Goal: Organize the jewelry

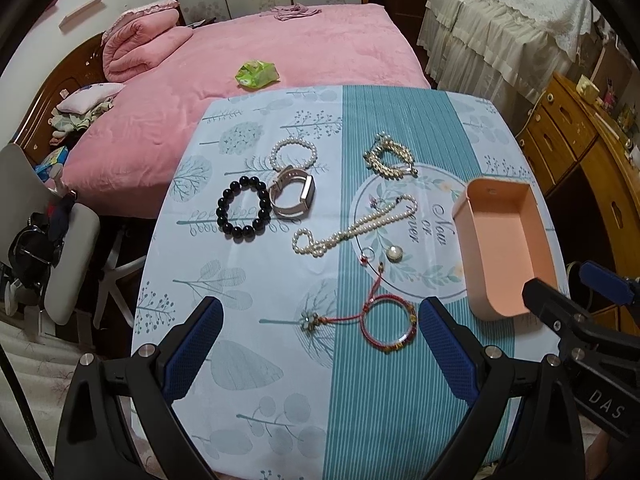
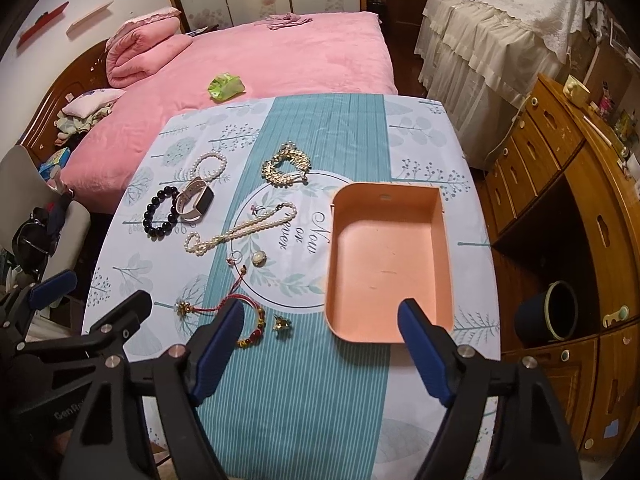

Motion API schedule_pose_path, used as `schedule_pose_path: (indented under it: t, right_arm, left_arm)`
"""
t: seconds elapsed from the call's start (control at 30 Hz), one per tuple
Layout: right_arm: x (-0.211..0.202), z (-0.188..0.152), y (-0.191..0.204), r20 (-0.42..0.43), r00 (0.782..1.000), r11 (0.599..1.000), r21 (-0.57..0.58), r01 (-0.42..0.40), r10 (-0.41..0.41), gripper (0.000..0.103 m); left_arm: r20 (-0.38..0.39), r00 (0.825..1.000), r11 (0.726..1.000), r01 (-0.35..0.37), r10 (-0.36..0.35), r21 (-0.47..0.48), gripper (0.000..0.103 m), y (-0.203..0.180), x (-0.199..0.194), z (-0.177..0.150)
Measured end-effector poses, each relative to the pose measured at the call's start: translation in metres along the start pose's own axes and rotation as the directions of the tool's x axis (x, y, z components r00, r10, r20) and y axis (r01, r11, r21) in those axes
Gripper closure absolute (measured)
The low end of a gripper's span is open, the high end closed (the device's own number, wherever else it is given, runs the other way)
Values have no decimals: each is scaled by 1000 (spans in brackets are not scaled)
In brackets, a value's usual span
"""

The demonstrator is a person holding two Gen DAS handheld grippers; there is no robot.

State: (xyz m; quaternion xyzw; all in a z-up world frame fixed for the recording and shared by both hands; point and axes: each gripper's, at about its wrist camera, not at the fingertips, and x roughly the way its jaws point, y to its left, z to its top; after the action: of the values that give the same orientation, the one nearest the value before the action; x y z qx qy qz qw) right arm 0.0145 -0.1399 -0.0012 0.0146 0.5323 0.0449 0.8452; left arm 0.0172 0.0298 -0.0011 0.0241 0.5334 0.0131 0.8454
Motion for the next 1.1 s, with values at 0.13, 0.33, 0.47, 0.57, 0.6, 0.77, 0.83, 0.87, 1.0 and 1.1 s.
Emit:
schedule_pose_path:
  t: [0.13, 0.33, 0.47, 0.57, 0.6, 0.77, 0.83, 0.87, 1.0, 1.1]
  right_arm:
    - [6, 6, 11, 3, 1000, 1000, -30, -9, 9, 24]
    - [15, 17, 34, 17, 1000, 996, -84, -14, 16, 24]
    - [27, 31, 50, 7, 999, 994, -104, -33, 34, 24]
    - [39, 44, 64, -5, 998, 992, -112, -66, 66, 24]
    - [42, 49, 68, -9, 997, 991, -113, -73, 72, 24]
    - [70, 72, 92, -51, 991, 986, -105, -125, 120, 32]
    - [82, 79, 103, -69, 990, 986, -104, -132, 126, 32]
    - [90, 83, 108, -79, 989, 986, -104, -133, 125, 33]
    - [117, 94, 125, -117, 986, 986, -103, -134, 122, 39]
    - [136, 105, 131, -140, 983, 986, -94, -137, 123, 40]
  left_arm:
    - [28, 999, 998, 39, -38, -44, 6, 20, 2, 5]
    - [16, 1000, 992, 23, -21, -122, 8, 69, 15, 17]
    - [-7, 1000, 982, -11, 10, -187, 10, 112, 36, 27]
    - [-24, 999, 974, -38, 34, -223, 10, 141, 54, 31]
    - [-30, 999, 972, -45, 39, -231, 10, 149, 59, 31]
    - [-82, 997, 966, -38, 18, -256, 13, 180, 96, 41]
    - [-95, 995, 967, -25, 0, -254, 21, 187, 111, 48]
    - [-100, 995, 968, -14, -12, -252, 23, 190, 120, 53]
    - [-145, 986, 963, 37, -78, -268, 34, 193, 152, 68]
    - [-180, 977, 964, 65, -114, -258, 35, 188, 177, 79]
